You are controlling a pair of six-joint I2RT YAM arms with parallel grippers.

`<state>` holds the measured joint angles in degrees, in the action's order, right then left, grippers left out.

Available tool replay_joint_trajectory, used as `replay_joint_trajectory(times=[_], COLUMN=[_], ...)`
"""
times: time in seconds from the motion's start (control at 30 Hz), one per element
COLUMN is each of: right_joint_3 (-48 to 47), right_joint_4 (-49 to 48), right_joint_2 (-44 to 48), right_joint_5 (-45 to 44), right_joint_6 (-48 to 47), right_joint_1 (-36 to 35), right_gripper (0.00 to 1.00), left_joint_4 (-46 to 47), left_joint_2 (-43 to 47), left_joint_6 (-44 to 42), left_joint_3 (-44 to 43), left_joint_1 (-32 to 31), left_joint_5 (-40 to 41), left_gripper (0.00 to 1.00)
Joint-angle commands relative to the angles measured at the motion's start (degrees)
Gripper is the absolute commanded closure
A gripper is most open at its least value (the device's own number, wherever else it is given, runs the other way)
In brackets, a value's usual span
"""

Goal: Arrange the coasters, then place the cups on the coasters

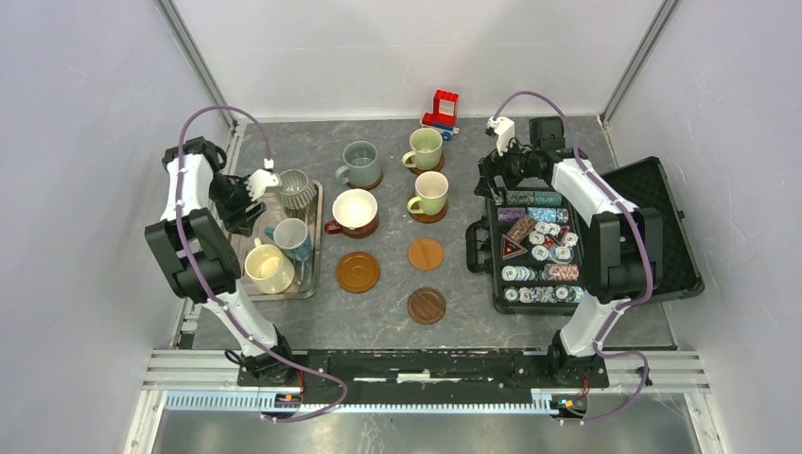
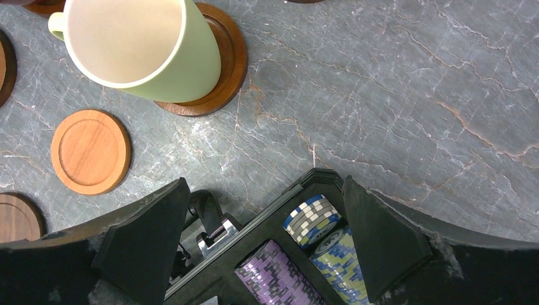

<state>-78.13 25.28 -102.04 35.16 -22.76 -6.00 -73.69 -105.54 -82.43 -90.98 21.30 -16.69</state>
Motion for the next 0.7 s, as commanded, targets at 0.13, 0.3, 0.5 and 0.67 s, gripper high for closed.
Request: replay_joint_trajectory(times=[0.13,0.3,0.5,0.67], right_joint_3=[-0.3,-0.2,-0.4,-0.4], right_joint_4=[-1.2,-1.0,-0.9,-0.9], right_joint_2=[2.7,2.8,2.8,2.7], right_joint_5=[1.0,0.6,0.4,0.2], right_joint_6=[0.9,0.8,0.8,0.7], right_joint_1=[-0.1,-0.2,-0.1,-0.2], right_gripper=[0.02,0.02,0.02,0.02], left_joint_4=[2.8,3.0,4.0,4.0], left_joint_2=[3.7,2.9,2.4,2.6], left_joint_6=[-14.2,-15.5,-16.3,-17.8], left_joint_3=[4.4,4.8,7.3,8.9], left_joint_1=[-0.7,-2.0,-3.6,-4.1], left_joint_5=[-6.7,-8.5,-7.9,-8.7], left_gripper=[0.31,0.32,0.34,0.34])
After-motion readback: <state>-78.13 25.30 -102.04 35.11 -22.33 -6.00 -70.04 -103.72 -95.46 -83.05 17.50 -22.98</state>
